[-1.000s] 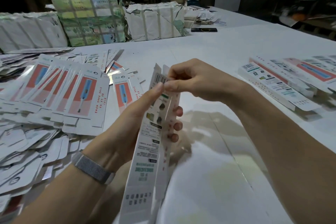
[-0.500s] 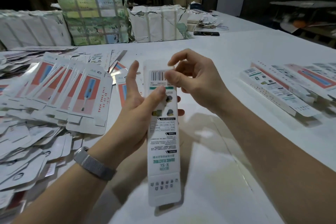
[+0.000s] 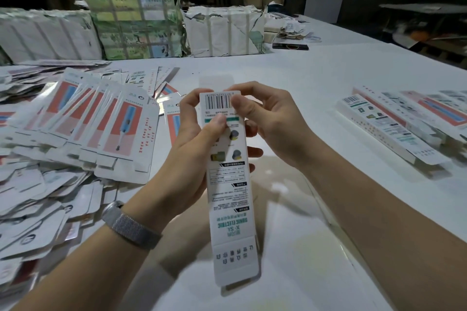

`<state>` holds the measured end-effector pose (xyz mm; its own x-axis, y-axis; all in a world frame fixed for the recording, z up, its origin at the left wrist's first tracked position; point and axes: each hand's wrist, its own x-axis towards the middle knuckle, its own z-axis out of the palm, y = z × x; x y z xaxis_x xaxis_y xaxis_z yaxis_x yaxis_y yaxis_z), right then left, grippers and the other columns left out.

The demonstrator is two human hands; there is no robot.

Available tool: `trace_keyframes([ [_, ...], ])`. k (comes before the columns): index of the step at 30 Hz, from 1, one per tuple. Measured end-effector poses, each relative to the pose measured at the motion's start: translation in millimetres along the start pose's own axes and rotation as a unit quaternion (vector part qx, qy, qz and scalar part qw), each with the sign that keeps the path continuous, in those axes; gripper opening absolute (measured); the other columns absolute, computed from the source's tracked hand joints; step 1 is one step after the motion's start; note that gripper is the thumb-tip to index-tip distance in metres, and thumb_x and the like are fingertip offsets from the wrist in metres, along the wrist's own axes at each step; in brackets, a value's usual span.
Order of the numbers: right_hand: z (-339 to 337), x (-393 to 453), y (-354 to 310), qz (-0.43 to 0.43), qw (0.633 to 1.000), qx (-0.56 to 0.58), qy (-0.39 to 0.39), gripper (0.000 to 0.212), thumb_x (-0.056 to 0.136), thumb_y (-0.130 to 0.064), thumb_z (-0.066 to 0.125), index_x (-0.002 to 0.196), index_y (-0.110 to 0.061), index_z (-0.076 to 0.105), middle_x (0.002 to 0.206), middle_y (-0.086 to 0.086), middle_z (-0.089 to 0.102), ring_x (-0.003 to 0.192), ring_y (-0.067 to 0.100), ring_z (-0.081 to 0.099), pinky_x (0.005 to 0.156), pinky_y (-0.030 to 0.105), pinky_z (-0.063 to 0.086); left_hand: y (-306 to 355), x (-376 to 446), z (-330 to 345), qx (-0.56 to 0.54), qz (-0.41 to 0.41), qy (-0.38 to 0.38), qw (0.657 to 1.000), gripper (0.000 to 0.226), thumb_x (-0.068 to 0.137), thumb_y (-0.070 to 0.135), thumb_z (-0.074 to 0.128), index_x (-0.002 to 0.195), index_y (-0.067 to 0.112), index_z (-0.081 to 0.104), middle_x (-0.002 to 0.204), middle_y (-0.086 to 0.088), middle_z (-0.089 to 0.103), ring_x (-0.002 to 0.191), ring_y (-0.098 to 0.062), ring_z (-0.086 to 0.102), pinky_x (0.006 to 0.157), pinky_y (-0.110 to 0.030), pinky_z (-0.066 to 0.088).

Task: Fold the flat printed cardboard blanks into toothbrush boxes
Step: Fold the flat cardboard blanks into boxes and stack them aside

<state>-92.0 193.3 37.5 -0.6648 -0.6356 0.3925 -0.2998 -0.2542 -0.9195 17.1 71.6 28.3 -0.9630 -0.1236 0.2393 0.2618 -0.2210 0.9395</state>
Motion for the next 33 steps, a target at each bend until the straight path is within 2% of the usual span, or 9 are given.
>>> trace_keyframes([
  [5, 1.0, -0.7, 2.3, -0.016, 0.999, -0.016, 0.024, 0.023, 0.092, -0.028, 0.061, 0.106, -0.011, 0.069, 0.094, 0.022, 0.070, 0.075, 0.036, 0.056, 0.061, 0.037, 0.046, -1.5, 2.4, -1.3, 0.025, -0.001, 0.012, 1.000, 0.042, 0.101, 0.022, 0.046, 0.133, 0.046, 0.030, 0.096, -0.014, 0.071, 0.075, -0.038, 0.070, 0.060, -0.042, 0.058],
  [8, 4.6, -1.4, 4.3, -0.031, 0.999, 0.006, 0.024, 0.014, 0.090, -0.023, 0.062, 0.103, -0.024, 0.068, 0.106, 0.017, 0.069, 0.098, 0.054, 0.056, 0.081, 0.063, 0.048, -1.5, 2.3, -2.3, 0.028, 0.011, 0.017, 0.999, 0.056, 0.101, 0.019, 0.046, 0.137, 0.056, 0.024, 0.091, -0.012, 0.071, 0.069, -0.034, 0.069, 0.057, -0.039, 0.057],
  [10, 7.1, -1.5, 3.6, -0.034, 0.999, 0.032, 0.025, 0.028, 0.088, -0.018, 0.063, 0.111, -0.034, 0.063, 0.112, 0.010, 0.065, 0.108, 0.053, 0.055, 0.090, 0.069, 0.043, -1.3, 1.7, -3.9, 0.033, 0.016, 0.014, 0.999, 0.061, 0.102, 0.018, 0.046, 0.139, 0.060, 0.022, 0.094, -0.009, 0.071, 0.070, -0.030, 0.070, 0.056, -0.038, 0.057],
  [13, 5.9, 0.1, 1.6, -0.014, 0.997, 0.079, 0.020, 0.051, 0.084, -0.014, 0.064, 0.126, -0.040, 0.051, 0.111, 0.000, 0.063, 0.104, 0.033, 0.063, 0.096, 0.058, 0.047, -1.3, 0.8, -5.6, 0.029, 0.015, 0.002, 0.999, 0.063, 0.102, 0.017, 0.046, 0.141, 0.060, 0.021, 0.094, -0.006, 0.071, 0.071, -0.029, 0.070, 0.056, -0.037, 0.057],
  [16, 4.5, 1.7, 1.0, 0.003, 0.992, 0.126, 0.011, 0.060, 0.082, -0.010, 0.064, 0.135, -0.030, 0.045, 0.113, -0.001, 0.063, 0.104, 0.022, 0.065, 0.095, 0.046, 0.049, -1.3, 0.3, -5.0, 0.032, 0.010, 0.001, 0.999, 0.054, 0.101, 0.019, 0.048, 0.137, 0.053, 0.028, 0.094, -0.007, 0.070, 0.072, -0.030, 0.069, 0.056, -0.037, 0.057],
  [21, 4.0, 0.4, 0.6, 0.022, 0.988, 0.151, 0.008, 0.047, 0.082, -0.007, 0.063, 0.127, -0.018, 0.055, 0.113, 0.006, 0.064, 0.103, 0.024, 0.065, 0.093, 0.050, 0.043, -1.1, 0.2, -1.9, 0.023, -0.007, -0.002, 1.000, 0.040, 0.091, 0.026, 0.053, 0.126, 0.032, 0.034, 0.091, -0.013, 0.069, 0.067, -0.034, 0.069, 0.054, -0.036, 0.057],
  [23, 1.2, 0.0, 0.2, 0.027, 0.988, 0.155, 0.005, 0.040, 0.082, -0.006, 0.063, 0.121, -0.017, 0.061, 0.107, 0.004, 0.069, 0.098, 0.023, 0.066, 0.087, 0.048, 0.040, -1.5, -0.4, -1.1, 0.024, -0.009, -0.004, 1.000, 0.044, 0.089, 0.028, 0.054, 0.127, 0.036, 0.033, 0.094, -0.014, 0.069, 0.069, -0.035, 0.070, 0.054, -0.036, 0.057],
  [27, -0.5, -0.8, -1.4, 0.028, 0.991, 0.128, 0.010, 0.016, 0.084, -0.008, 0.063, 0.099, -0.013, 0.068, 0.092, 0.007, 0.071, 0.084, 0.033, 0.056, 0.060, 0.025, 0.045, -3.5, -1.6, 0.6, 0.020, 0.000, 0.001, 1.000, 0.047, 0.088, 0.029, 0.056, 0.125, 0.046, 0.031, 0.094, -0.015, 0.071, 0.066, -0.038, 0.069, 0.054, -0.038, 0.057],
  [33, -0.8, -0.1, -5.3, 0.033, 0.995, 0.093, 0.018, 0.005, 0.083, -0.014, 0.060, 0.080, -0.010, 0.059, 0.075, 0.001, 0.067, 0.070, 0.018, 0.060, 0.050, 0.023, 0.041, -6.8, -2.0, 2.4, 0.038, -0.016, 0.010, 0.999, 0.051, 0.096, 0.026, 0.053, 0.130, 0.053, 0.024, 0.097, -0.021, 0.071, 0.070, -0.046, 0.070, 0.058, -0.040, 0.058],
])
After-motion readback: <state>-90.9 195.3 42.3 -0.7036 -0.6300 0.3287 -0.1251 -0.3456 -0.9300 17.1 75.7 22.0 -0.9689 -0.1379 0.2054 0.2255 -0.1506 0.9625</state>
